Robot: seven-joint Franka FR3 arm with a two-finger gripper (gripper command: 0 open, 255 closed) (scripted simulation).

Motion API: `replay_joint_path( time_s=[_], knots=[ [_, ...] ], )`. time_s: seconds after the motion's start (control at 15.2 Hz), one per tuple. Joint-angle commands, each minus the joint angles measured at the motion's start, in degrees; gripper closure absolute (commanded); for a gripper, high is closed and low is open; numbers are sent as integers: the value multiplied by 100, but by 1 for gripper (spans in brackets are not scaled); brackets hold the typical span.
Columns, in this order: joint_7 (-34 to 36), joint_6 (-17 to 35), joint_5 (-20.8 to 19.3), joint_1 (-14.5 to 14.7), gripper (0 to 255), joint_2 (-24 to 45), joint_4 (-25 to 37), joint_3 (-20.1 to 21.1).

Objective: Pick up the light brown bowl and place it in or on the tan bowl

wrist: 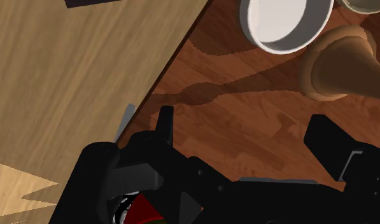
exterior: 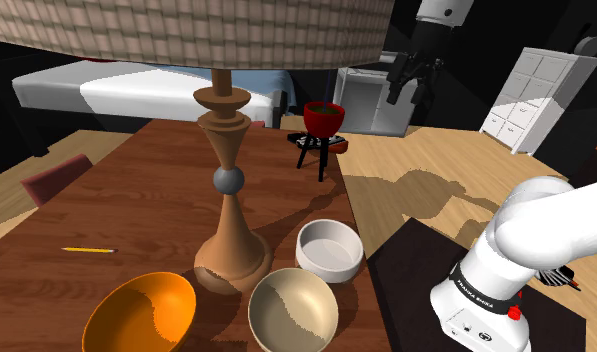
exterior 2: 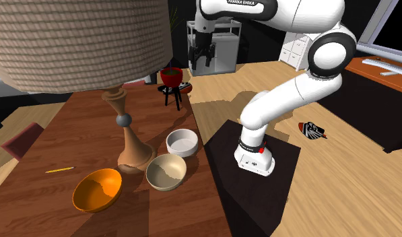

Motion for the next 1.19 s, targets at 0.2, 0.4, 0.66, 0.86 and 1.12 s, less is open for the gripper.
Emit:
replay_joint_path(
  time_s=[0.2,0.4,0.66,0.86,1.12],
  knots=[
    [167,455,76,37,0,-232,-674,193],
    [338,919,172,95,0,-409,-1301,397],
    [574,1571,336,208,0,-541,-2068,694],
    [762,2099,486,324,0,-543,-2587,937],
    [1030,2886,721,516,0,-374,-3193,1293]
  ],
)
